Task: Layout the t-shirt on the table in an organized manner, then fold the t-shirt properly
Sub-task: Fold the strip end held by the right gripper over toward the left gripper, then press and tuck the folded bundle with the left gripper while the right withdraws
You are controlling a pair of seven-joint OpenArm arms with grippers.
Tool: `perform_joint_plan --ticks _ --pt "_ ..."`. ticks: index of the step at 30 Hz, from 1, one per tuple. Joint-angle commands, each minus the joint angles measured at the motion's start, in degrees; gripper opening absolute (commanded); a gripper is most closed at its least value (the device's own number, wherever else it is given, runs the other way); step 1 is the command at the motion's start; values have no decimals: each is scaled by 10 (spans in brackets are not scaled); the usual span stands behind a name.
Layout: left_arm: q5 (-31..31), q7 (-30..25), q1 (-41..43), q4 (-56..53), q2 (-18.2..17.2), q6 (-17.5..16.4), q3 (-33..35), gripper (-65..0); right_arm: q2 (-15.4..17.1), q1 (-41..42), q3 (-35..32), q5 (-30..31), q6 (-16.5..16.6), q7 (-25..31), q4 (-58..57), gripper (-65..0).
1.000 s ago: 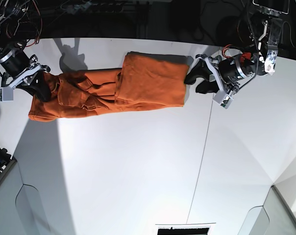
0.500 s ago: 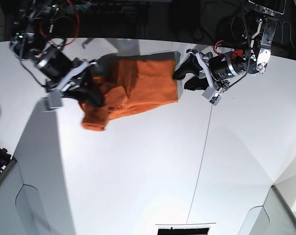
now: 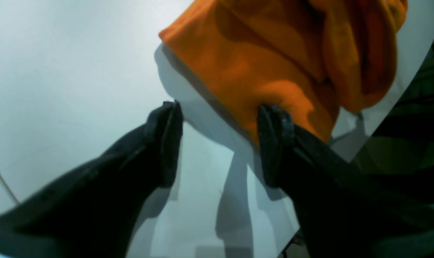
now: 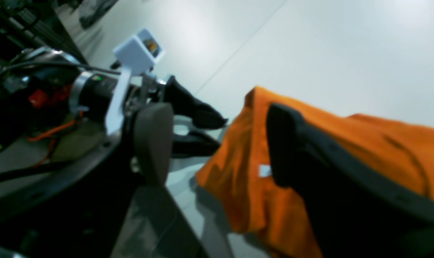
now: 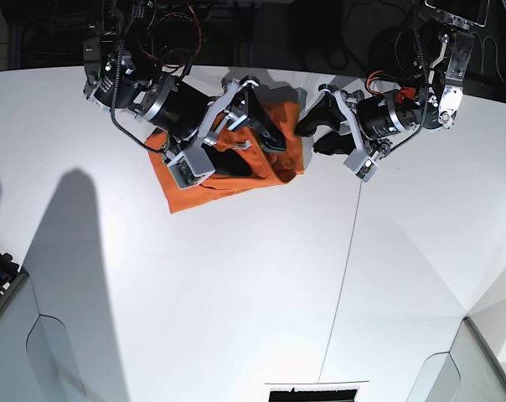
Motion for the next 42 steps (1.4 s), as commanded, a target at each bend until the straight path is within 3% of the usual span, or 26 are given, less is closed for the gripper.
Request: perform_joint_plan --ticks 1,4,6,8,10,11,16,19,21,28,36,42 --pt "19 35 3 -1 -7 5 -5 -283 -2 10 6 9 7 18 16 -249" --pt "-3 42 3 0 -12 5 -38 -284 -2 29 36 1 -6 28 17 -249" --pt "-16 53 4 10 -23 -3 -70 -333 -2 43 65 -18 -19 39 16 -272" --pt "-26 59 4 30 -43 -10 -98 -437 -2 59 97 -45 -51 40 16 -409" --pt "-42 61 5 54 -66 -10 -121 -514 -2 74 128 -71 -73 41 14 -622" --pt "-49 61 5 66 -79 -10 -128 -537 -1 81 143 -80 -74 41 11 -650" --pt "-84 72 7 123 -121 -13 -133 -582 0 121 179 -89 -71 55 -52 -650" --pt "-116 80 9 143 -119 -13 -127 -582 0 155 176 -89 -34 70 -134 -650" --pt "-119 80 8 146 -111 -13 -116 -582 0 182 172 -88 -12 78 -196 -650" --pt "-117 80 8 146 -68 -13 -40 -582 0 254 152 -89 -4 77 -345 -650" --pt "-88 71 8 136 -7 -13 26 -582 2 249 137 -89 -3 49 -355 -650" --pt "-38 39 -26 45 21 -13 65 -582 13 240 138 -78 -3 22 -354 -650"
